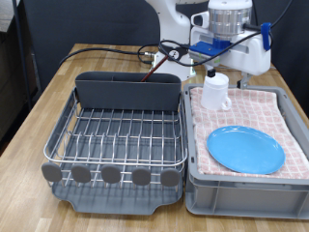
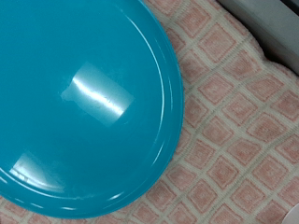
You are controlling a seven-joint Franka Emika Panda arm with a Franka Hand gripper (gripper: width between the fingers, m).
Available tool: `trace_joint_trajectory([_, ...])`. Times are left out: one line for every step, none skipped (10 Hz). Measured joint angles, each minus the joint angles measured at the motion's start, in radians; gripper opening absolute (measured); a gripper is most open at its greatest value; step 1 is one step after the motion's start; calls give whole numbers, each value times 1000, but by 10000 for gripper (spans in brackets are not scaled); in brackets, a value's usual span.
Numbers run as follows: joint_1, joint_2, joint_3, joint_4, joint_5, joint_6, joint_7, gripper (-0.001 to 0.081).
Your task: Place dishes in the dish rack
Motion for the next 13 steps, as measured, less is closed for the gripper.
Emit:
trace_joint_trajectory([0, 12, 0, -18, 3, 45, -11, 802])
trace_joint_trajectory([0, 23, 1, -32, 8, 83, -20, 802])
trace_joint_trajectory([1, 34, 1, -46, 24, 126, -44, 802])
trace_joint_trajectory([1, 45, 2, -61, 55, 176, -84, 802])
trace_joint_trajectory([1, 60, 3, -75, 102, 228, -135, 802])
trace_joint_trajectory([1, 77, 6, -84, 160, 270, -193, 802])
trace_joint_trajectory([1, 95, 9, -87, 221, 303, -252, 802])
trace_joint_trajectory([1, 115, 17, -88, 299, 331, -326, 802])
trace_joint_trajectory([-1, 135, 30, -88, 395, 360, -420, 802])
trace_joint_trajectory([-4, 154, 44, -87, 494, 382, -519, 802])
trace_joint_trajectory([-10, 173, 62, -84, 591, 402, -616, 802])
trace_joint_trajectory([-16, 192, 77, -78, 669, 418, -695, 802])
trace_joint_trajectory([-22, 212, 88, -68, 722, 423, -752, 802])
